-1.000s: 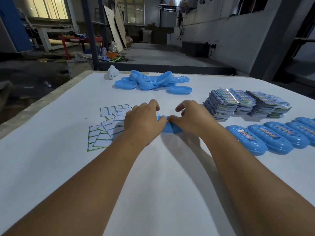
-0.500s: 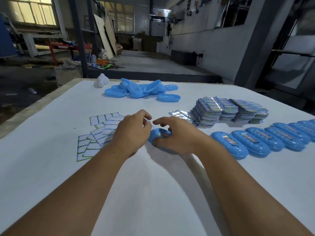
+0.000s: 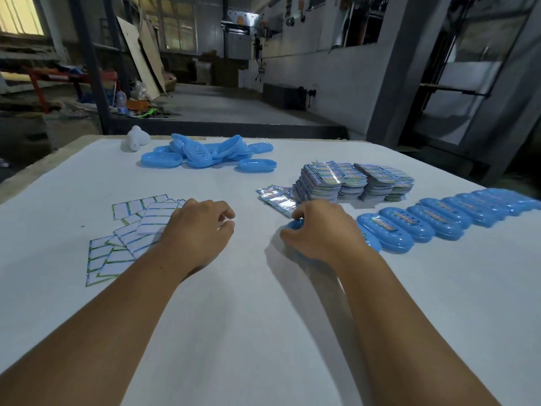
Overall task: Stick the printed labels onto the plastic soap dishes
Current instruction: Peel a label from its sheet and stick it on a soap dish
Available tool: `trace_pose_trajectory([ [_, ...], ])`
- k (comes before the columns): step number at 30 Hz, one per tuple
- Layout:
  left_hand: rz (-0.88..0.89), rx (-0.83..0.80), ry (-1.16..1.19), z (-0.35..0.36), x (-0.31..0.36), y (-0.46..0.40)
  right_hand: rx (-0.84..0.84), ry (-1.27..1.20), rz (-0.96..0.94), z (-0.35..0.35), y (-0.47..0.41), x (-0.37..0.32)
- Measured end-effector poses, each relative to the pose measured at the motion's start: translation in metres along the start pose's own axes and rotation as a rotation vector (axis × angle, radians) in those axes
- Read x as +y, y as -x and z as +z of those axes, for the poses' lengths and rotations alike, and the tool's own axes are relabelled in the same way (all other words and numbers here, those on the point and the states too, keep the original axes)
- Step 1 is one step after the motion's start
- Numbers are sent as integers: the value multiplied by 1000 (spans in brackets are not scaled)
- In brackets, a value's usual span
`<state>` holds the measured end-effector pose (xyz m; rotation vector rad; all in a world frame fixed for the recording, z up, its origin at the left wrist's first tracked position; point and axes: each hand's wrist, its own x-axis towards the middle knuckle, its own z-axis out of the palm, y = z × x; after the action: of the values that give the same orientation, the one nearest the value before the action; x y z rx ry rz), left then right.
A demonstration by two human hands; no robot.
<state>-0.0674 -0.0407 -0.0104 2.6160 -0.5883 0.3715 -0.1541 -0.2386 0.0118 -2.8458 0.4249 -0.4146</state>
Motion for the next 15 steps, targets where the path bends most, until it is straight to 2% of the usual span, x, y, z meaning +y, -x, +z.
trace_pose_trajectory([
  [7, 10, 0, -10, 0, 1, 1, 13, -75, 86, -3, -5, 16],
  [15, 15, 4, -1, 0, 2, 1, 20, -44, 117, -4, -11, 27],
])
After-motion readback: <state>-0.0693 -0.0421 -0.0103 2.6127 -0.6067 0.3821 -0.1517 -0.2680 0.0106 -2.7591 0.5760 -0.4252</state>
